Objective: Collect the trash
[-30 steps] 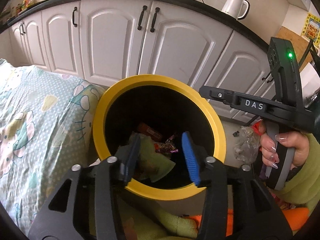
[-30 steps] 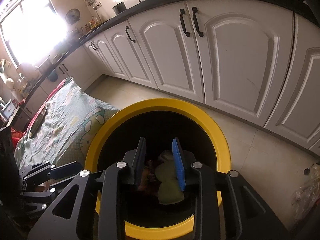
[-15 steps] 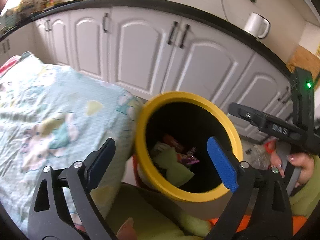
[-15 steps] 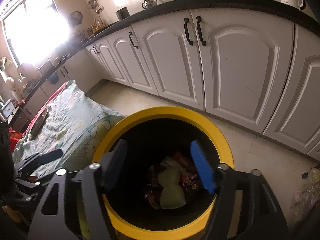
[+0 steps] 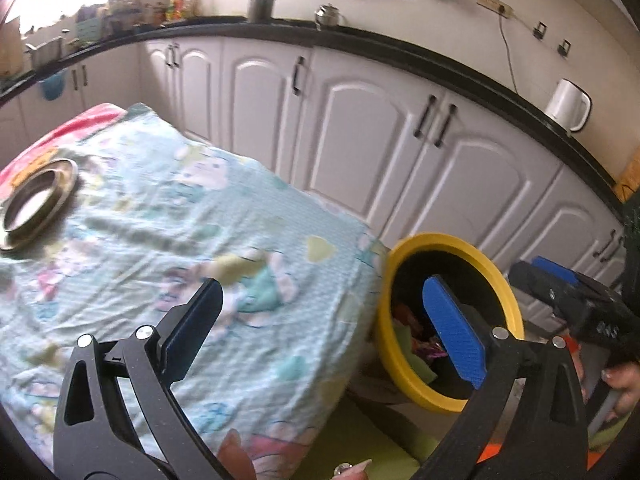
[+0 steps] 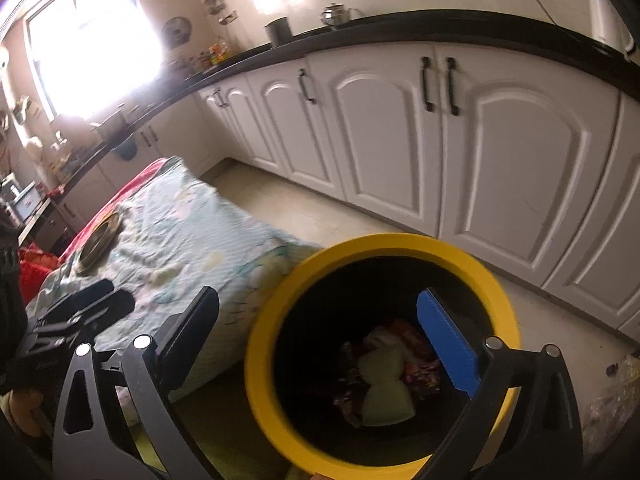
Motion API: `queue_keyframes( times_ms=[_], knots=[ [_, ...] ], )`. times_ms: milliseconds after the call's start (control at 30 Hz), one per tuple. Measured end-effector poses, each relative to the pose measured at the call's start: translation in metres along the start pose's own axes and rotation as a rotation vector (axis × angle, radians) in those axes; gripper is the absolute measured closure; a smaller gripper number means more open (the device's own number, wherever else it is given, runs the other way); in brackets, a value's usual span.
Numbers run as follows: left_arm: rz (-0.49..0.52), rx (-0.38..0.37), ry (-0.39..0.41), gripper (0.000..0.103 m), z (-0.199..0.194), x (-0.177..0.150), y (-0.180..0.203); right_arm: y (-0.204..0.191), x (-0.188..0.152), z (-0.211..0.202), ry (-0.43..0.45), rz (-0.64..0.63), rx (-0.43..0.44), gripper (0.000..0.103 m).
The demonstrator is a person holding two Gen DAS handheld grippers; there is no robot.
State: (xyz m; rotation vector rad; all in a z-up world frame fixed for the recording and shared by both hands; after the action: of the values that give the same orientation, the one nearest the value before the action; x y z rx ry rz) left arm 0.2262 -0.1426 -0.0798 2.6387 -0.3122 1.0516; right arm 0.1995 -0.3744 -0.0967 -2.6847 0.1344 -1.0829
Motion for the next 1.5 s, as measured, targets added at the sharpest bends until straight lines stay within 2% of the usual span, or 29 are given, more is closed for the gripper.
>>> queue_keyframes(
  times_ms=[133,300,433,633,733,900,1033,1167,1500],
  knots=[
    [-0.015,0.033,0.030,0.011,-0.016,0.002,-0.015,-0.031,0.000,-0.007,-0.004,-0.032,0.005,0.006],
    [0.008,0.075,0.069,0.011,-0.037,-0.003,-0.022,-0.054,-0.005,-0.019,0.031,-0.017,-0.020,0.006],
    [0.027,0.092,0.108,0.011,-0.054,-0.010,-0.022,-0.066,-0.012,-0.032,0.101,-0.033,-0.063,0.006],
    [0.047,0.117,0.167,0.011,-0.077,-0.019,-0.016,-0.084,-0.025,-0.058,0.276,-0.152,-0.155,0.006],
    [0.063,0.143,0.222,0.011,-0.094,-0.025,-0.015,-0.088,-0.031,-0.066,0.314,-0.170,-0.159,0.006],
    [0.066,0.160,0.274,0.011,-0.111,-0.042,-0.017,-0.087,-0.047,-0.070,0.294,-0.136,-0.131,0.006],
    [0.036,0.158,0.271,0.011,-0.114,-0.057,-0.023,-0.087,-0.068,-0.074,0.292,-0.145,-0.146,0.006],
    [0.038,0.165,0.279,0.011,-0.116,-0.063,-0.024,-0.095,-0.070,-0.087,0.356,-0.166,-0.137,0.006],
    [0.036,0.162,0.302,0.011,-0.124,-0.062,-0.025,-0.101,-0.074,-0.089,0.362,-0.183,-0.133,0.006]
  ],
)
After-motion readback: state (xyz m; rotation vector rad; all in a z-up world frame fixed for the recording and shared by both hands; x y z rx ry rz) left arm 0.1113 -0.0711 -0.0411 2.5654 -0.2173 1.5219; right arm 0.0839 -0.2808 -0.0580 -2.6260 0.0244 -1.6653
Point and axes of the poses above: each gripper's, at about its wrist camera, not at the fingertips, and z roughly the way its jaws point, y to its right, x to its top, the point moved 6 cm from there along z, roughly the way its jaws point, and after that the axes turned 2 degrees about -y, right-handed, at the moved point
